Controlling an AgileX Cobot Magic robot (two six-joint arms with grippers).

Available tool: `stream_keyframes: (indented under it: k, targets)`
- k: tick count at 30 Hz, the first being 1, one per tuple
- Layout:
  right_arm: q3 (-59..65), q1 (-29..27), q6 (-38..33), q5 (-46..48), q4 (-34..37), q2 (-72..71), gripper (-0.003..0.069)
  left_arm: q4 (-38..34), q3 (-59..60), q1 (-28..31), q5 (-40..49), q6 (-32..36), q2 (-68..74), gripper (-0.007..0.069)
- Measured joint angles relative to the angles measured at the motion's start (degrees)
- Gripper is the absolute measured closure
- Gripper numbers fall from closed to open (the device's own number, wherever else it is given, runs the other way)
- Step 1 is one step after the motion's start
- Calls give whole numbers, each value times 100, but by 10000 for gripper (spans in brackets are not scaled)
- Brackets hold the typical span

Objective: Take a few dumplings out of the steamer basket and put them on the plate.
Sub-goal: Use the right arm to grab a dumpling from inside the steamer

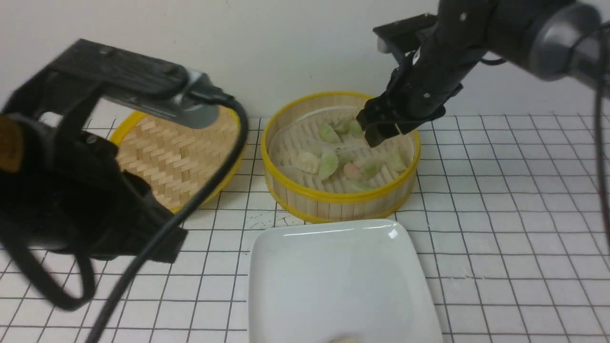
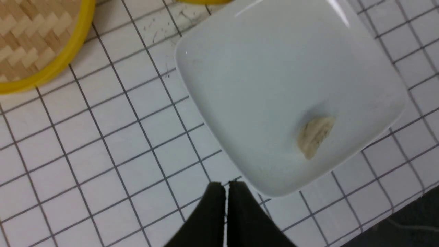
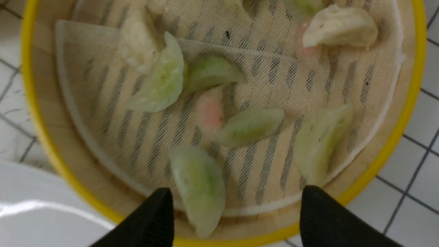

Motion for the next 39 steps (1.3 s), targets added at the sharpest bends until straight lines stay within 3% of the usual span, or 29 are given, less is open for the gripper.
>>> stream_keyframes:
  k: [7,16,21,22,23,25,28,33,39]
  targets:
    - [-864,7,309,50,-149,1076,155,95,209,0,-33,-151,-946,631]
    - [-1134,7,333,12,-86,1509,160,139,220,0,265,-177,-1049,631]
    - [-1153,7,338,37,42,1519,305,139,220,0,296,-177,-1049,631]
    - [-1158,7,338,46,47,1519,377,139,220,0,296,-177,-1049,631]
    - [-1152,7,338,129,131,1540,493,139,220,0,296,-177,-1049,631]
    - [-1153,20,329,212,146,1547,565,139,220,0,296,-177,-1049,631]
    - [-1241,20,324,383,133,1547,566,139,220,0,303,-177,-1049,631]
    - [-1737,20,285,698,128,1547,631,139,220,0,303,-177,-1049,631]
    - [-2071,20,285,702,133,1405,638,144,220,0,310,-177,-1049,631]
